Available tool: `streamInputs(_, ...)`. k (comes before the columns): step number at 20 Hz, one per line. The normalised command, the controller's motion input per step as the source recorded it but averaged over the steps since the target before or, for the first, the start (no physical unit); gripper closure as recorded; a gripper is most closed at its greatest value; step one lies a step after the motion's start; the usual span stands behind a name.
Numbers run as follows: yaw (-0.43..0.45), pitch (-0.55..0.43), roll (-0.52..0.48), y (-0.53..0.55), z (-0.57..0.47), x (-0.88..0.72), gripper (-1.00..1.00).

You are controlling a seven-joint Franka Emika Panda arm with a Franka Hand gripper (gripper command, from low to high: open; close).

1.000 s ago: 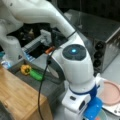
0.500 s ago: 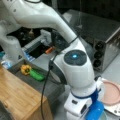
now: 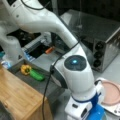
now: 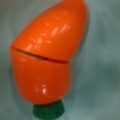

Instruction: Open the drawer. Pick up the carrot. Put the carrots in the drawer.

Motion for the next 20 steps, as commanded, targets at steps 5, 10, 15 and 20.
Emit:
streamInputs(5,0.037,-0.058,-0.002,-0.01,-0.13,0.0,-1.0)
streamInputs(10,0.02,-0.101,0.013,0.04,-0.18,0.0,-1.0)
streamInputs(15,0.007,-0.122,0.025,0.07,-0.14,-0.03,-1.0)
streamInputs(20,-0.001,-0.127,0.059,0.09,-0.15,-0.06,1.0)
